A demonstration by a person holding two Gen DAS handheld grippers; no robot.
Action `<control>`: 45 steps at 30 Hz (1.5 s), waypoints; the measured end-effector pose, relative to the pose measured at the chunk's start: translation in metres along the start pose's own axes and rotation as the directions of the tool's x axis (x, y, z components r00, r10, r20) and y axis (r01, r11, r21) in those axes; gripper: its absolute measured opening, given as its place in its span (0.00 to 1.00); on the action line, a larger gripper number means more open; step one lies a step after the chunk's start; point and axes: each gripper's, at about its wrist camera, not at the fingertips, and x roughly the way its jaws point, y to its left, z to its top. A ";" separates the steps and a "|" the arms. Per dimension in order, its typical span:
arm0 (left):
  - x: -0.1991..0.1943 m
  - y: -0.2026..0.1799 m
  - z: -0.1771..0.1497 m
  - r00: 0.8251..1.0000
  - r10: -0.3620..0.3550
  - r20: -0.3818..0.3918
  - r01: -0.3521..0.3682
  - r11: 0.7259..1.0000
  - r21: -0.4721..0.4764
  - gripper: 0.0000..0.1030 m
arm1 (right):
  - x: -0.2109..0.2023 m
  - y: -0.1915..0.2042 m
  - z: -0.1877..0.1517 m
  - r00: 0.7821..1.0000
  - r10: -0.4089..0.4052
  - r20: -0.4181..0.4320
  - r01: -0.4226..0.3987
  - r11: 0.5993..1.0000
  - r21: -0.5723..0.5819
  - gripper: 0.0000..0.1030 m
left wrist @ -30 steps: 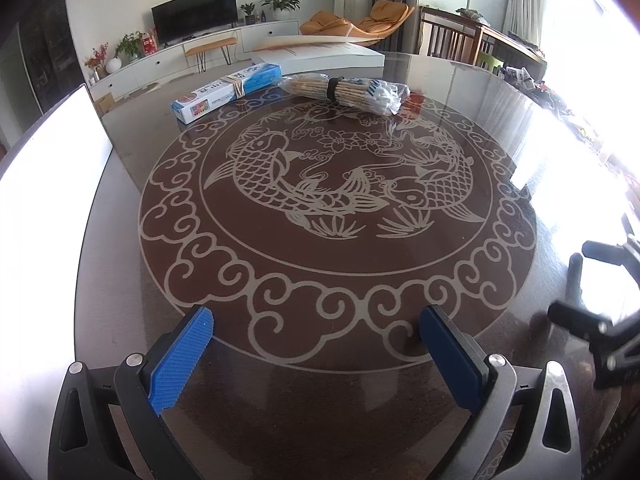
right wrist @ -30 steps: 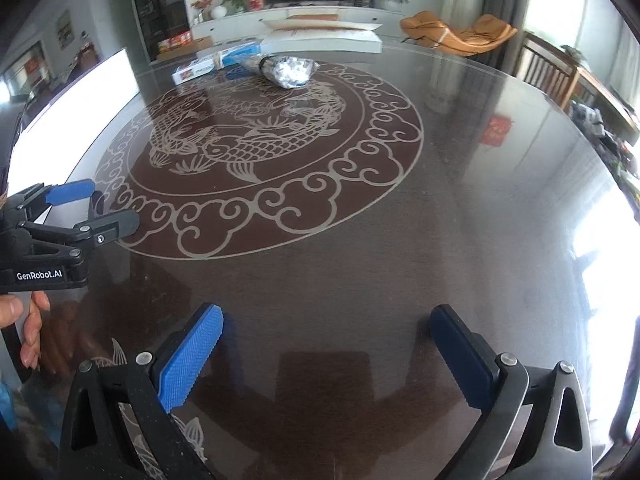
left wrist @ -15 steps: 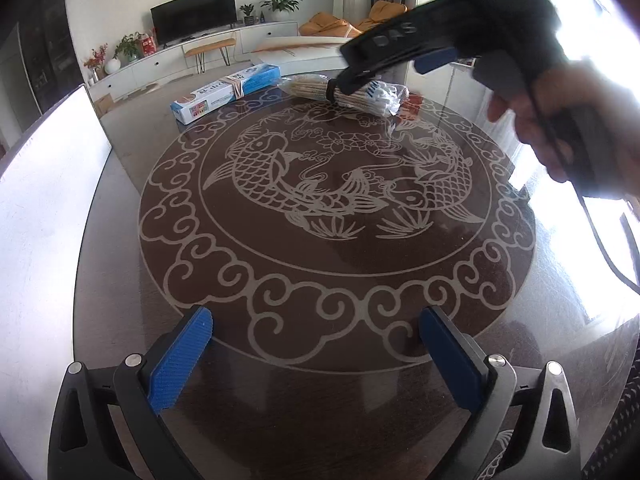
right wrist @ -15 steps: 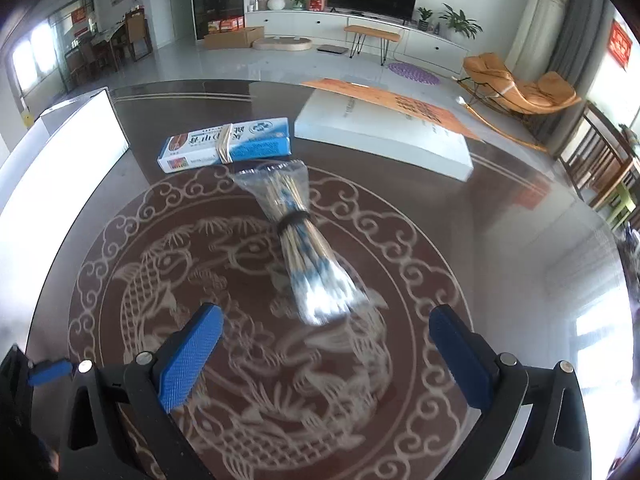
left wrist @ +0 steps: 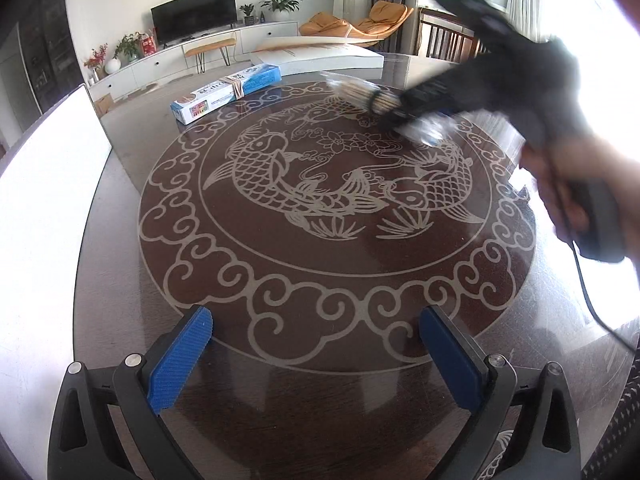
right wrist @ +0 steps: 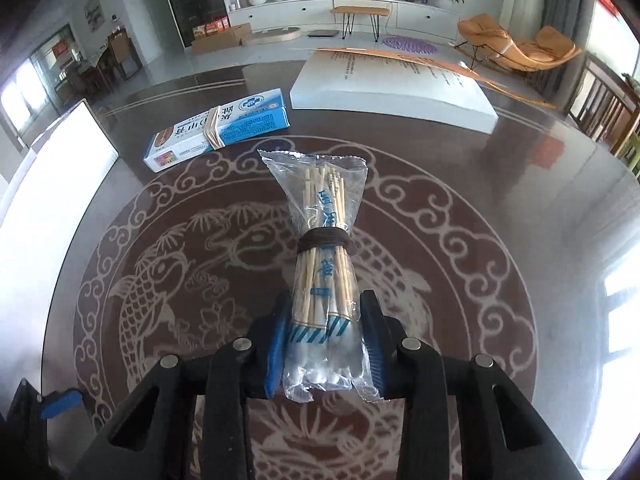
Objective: Organize objects
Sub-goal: 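Grasp the bagged cotton swab bundle with the right tool, then set the swab bundle down with the right tool while the left tool grasps the nail cream box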
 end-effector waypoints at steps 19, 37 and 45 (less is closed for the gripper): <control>0.007 0.001 0.023 0.991 0.010 -0.131 -0.011 1.000 -0.008 1.00 | -0.072 -0.058 -0.157 0.975 -0.188 0.118 0.164 0.969 0.186 0.78; 0.125 0.063 0.259 0.981 0.130 -0.143 -0.077 0.942 0.327 1.00 | -0.076 -0.064 -0.160 0.977 -0.189 0.096 0.173 0.973 0.155 0.90; 0.174 0.100 0.267 0.975 0.020 -0.221 0.001 0.996 0.094 0.96 | -0.077 -0.063 -0.158 0.977 -0.192 0.089 0.178 0.973 0.149 0.91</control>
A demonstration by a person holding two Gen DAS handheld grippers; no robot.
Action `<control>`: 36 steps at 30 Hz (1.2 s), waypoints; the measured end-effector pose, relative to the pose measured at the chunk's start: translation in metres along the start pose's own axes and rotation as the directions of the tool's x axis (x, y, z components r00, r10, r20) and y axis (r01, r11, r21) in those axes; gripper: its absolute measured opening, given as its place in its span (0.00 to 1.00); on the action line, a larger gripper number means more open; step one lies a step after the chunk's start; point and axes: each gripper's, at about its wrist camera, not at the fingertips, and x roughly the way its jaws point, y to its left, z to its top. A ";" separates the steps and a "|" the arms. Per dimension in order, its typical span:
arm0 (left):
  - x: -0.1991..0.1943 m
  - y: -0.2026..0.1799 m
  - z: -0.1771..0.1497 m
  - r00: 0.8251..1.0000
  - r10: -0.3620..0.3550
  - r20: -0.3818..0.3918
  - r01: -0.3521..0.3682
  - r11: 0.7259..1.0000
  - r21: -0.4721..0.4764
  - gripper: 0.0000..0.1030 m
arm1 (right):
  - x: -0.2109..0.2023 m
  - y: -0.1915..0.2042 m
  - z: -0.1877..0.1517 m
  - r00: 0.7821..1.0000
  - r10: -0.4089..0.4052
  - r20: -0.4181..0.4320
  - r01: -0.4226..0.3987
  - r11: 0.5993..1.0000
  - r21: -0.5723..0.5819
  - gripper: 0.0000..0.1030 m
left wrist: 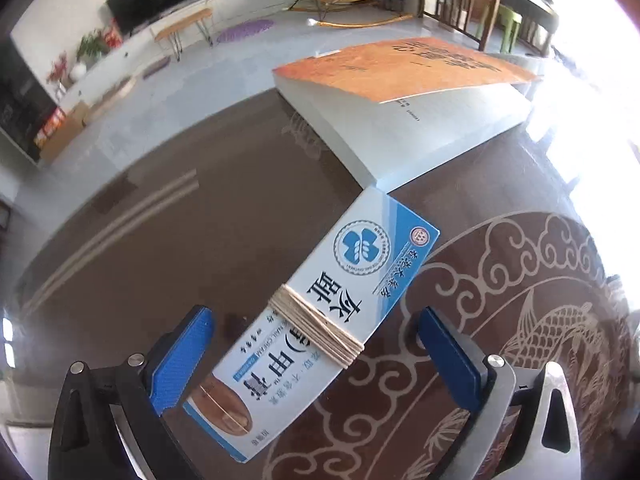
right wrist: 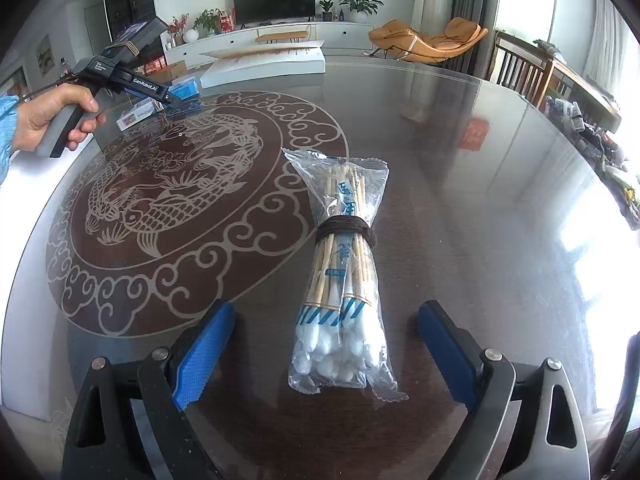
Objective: Organize objects
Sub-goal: 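Set the swab bundle down with the right tool while the left tool grasps the nail cream box, then lower the nail cream box onto the table and open the left tool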
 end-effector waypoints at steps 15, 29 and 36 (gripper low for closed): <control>-0.056 -0.129 -0.128 0.992 -0.043 0.118 0.048 0.998 -0.046 0.40 | -0.001 0.000 0.001 1.000 0.003 -0.020 -0.003 1.000 -0.004 1.00; -0.077 -0.175 -0.214 0.976 0.029 0.217 0.003 0.989 -0.148 1.00 | -0.003 -0.002 0.000 1.000 -0.013 -0.003 0.013 1.000 0.013 1.00; -0.078 -0.175 -0.221 0.975 0.028 0.219 0.005 0.989 -0.149 1.00 | -0.003 -0.002 0.000 1.000 -0.013 -0.003 0.013 1.000 0.012 1.00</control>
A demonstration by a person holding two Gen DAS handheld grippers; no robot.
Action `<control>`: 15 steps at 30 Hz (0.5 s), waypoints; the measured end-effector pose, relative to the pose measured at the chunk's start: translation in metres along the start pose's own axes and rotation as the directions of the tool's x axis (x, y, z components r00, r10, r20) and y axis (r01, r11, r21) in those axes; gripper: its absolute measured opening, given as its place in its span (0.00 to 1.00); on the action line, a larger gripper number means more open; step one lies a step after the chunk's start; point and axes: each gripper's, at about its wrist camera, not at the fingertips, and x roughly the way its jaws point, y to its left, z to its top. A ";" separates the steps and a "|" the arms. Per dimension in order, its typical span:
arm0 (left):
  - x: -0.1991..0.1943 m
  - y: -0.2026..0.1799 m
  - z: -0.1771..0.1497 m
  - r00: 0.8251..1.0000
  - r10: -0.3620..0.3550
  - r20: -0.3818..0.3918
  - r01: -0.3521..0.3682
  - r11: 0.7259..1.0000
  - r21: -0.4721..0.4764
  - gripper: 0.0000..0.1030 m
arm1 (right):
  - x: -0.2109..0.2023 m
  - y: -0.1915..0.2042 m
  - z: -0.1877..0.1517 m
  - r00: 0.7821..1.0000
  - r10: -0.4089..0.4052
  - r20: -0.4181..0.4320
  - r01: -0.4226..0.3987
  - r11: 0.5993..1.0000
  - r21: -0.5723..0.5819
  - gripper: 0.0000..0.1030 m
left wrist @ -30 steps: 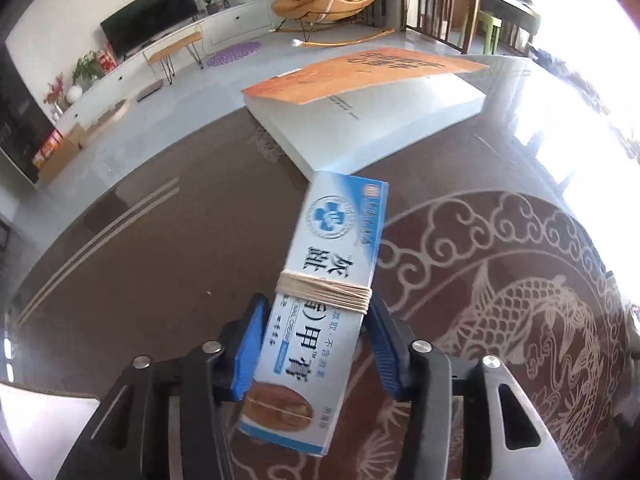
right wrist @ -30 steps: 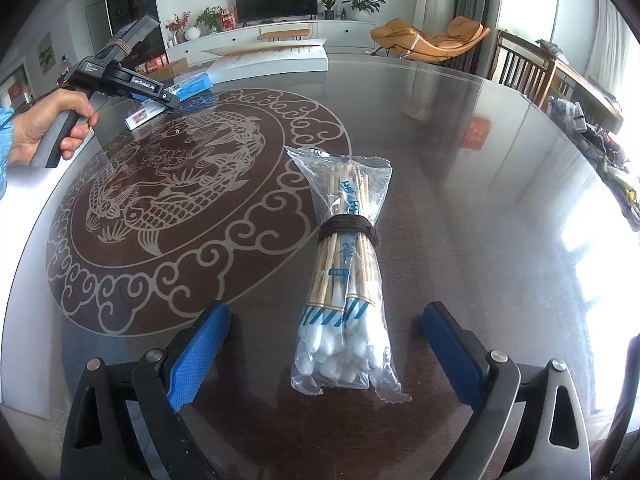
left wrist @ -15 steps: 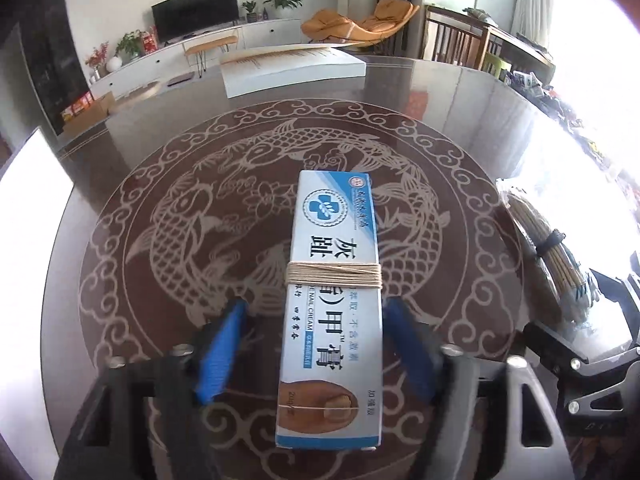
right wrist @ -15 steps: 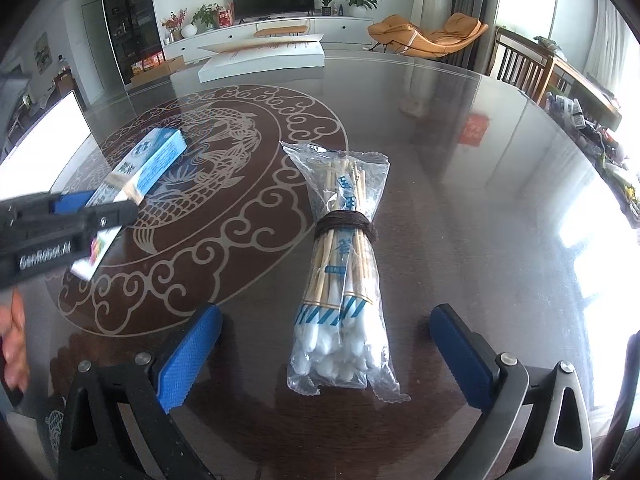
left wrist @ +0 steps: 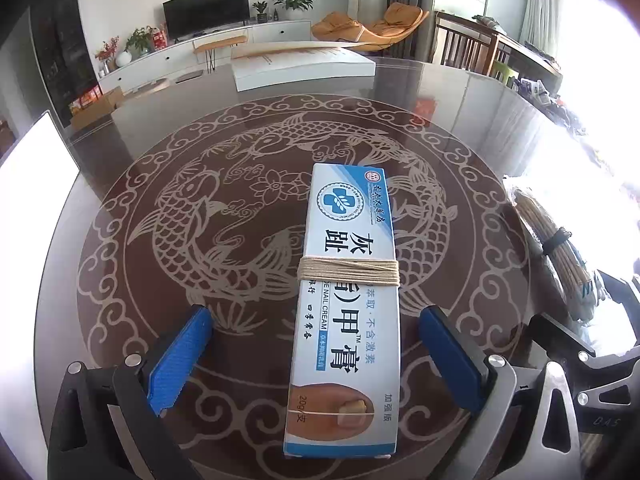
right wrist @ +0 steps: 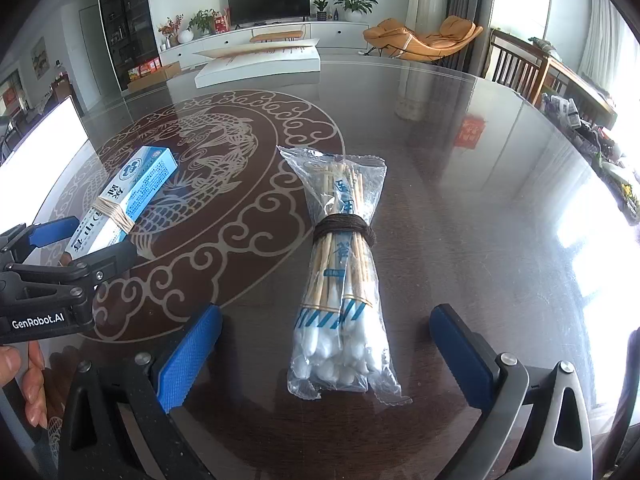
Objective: Organize objects
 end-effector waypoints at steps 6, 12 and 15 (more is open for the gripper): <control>0.000 0.000 0.001 1.000 0.000 0.000 0.000 1.000 0.000 1.00 | 0.000 0.000 0.000 1.000 0.000 0.000 0.000 1.000 0.000 1.00; 0.000 0.000 0.001 1.000 0.000 0.000 0.000 1.000 0.000 1.00 | -0.001 0.000 0.000 1.000 0.000 0.000 0.000 1.000 0.000 1.00; 0.001 0.000 0.001 1.000 0.000 0.000 0.000 1.000 0.001 1.00 | 0.000 0.000 0.000 1.000 0.000 0.000 0.000 1.000 0.000 1.00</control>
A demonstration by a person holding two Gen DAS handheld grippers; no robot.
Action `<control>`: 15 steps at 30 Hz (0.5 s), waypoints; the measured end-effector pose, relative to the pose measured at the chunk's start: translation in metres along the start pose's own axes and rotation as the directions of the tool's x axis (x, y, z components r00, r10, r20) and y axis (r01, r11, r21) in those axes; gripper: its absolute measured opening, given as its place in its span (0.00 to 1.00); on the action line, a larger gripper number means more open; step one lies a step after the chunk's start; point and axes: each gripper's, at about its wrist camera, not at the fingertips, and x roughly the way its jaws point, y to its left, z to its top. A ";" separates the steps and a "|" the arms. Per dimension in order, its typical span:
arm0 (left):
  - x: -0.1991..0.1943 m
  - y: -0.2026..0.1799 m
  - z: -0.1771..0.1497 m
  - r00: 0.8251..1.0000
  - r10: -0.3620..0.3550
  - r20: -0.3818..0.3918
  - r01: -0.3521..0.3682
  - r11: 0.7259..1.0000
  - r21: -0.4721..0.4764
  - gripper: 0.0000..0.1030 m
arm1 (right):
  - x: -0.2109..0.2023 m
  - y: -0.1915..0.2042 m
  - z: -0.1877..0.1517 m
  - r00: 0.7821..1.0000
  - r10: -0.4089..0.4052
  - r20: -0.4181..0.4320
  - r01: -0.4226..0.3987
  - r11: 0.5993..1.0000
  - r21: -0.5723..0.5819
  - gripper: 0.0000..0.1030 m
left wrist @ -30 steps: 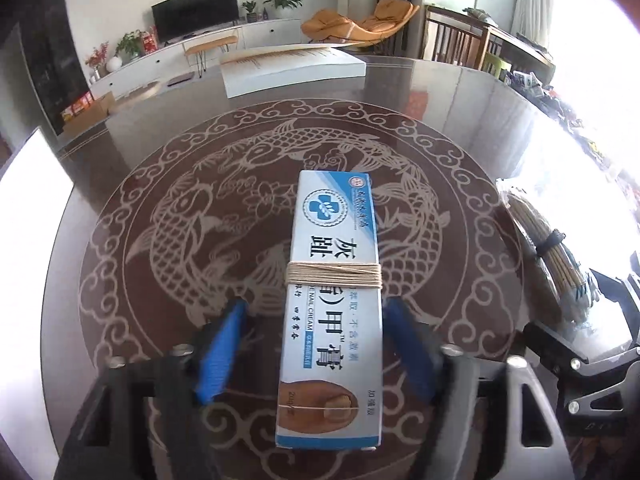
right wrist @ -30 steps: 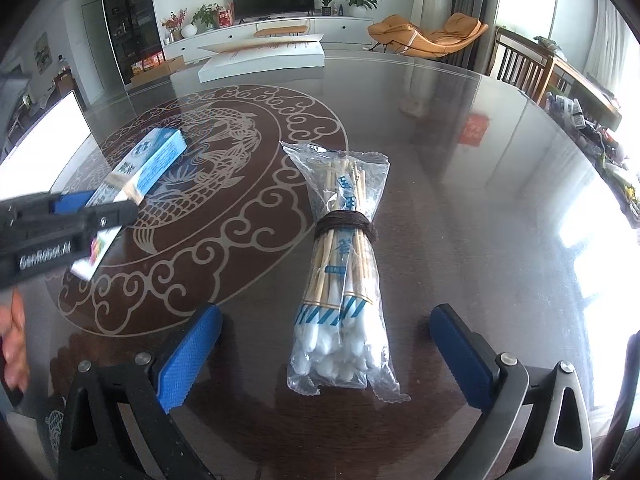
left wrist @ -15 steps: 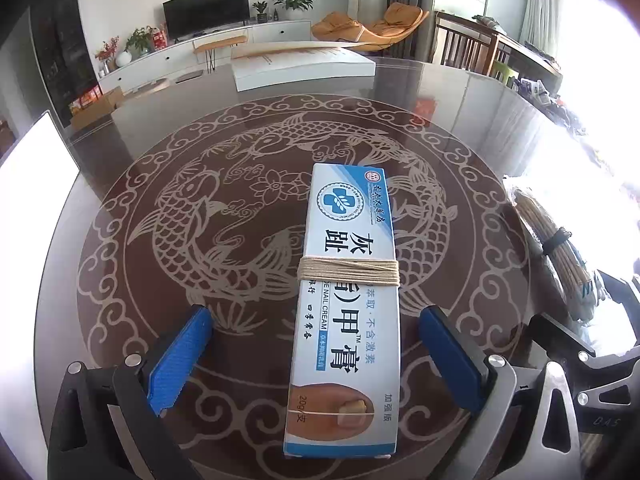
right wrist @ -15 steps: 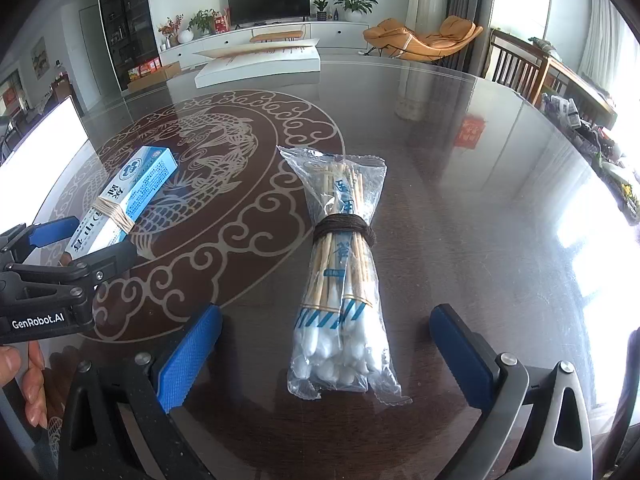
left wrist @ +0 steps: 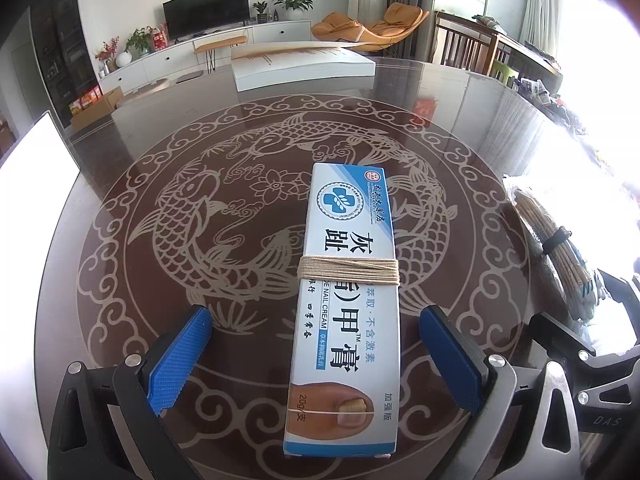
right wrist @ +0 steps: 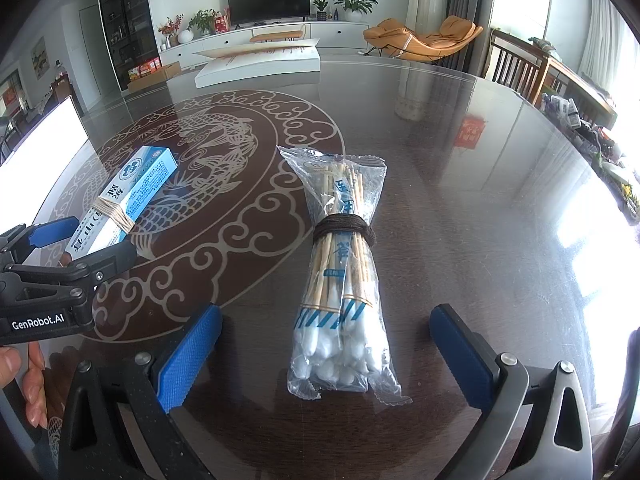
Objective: Organize objects
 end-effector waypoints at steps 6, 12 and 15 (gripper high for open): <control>0.000 0.000 0.000 1.000 0.000 0.000 0.000 1.000 -0.001 1.00 | 0.000 0.000 0.000 1.000 0.000 0.000 0.000 1.000 0.000 1.00; 0.001 0.000 0.001 1.000 0.000 0.000 0.000 1.000 0.000 1.00 | 0.000 0.000 0.000 1.000 0.000 0.000 0.000 1.000 0.000 1.00; 0.001 0.000 0.001 1.000 0.000 0.000 0.000 1.000 -0.001 1.00 | 0.000 0.000 0.000 1.000 0.000 0.000 0.000 1.000 0.000 1.00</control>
